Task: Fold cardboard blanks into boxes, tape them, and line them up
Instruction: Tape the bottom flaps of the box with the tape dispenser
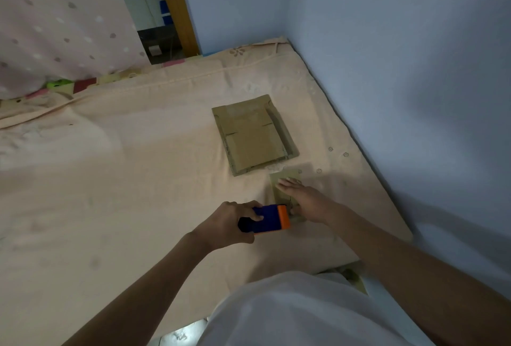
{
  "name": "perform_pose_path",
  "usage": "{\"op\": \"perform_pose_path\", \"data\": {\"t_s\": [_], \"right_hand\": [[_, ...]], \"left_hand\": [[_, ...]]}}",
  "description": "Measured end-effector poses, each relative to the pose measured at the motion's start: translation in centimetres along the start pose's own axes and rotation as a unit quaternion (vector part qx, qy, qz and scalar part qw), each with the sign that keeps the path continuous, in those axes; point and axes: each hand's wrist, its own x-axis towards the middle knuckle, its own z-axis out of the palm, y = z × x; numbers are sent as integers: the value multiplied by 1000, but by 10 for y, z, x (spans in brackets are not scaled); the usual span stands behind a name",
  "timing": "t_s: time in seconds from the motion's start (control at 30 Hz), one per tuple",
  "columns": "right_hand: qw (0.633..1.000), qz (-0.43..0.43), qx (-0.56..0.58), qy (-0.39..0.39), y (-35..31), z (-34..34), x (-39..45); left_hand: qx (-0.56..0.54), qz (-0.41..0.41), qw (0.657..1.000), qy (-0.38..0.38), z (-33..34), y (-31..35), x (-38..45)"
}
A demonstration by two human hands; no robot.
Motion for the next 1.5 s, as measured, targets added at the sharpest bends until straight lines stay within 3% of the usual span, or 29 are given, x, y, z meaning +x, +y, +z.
{"op": "perform_pose_path", "data": {"t_s": [0.67,1.0,1.5], "right_hand": [[999,-45,-2,4,21,21,11],[997,-38,60,27,25,24,14],[997,-35,63,36,25,26,14]], "left_hand": [[-5,13,1000,10,-3,1,-6],[-34,11,999,11,-14,1,-5],[-34,28,999,-16,-34,2,-3]]}}
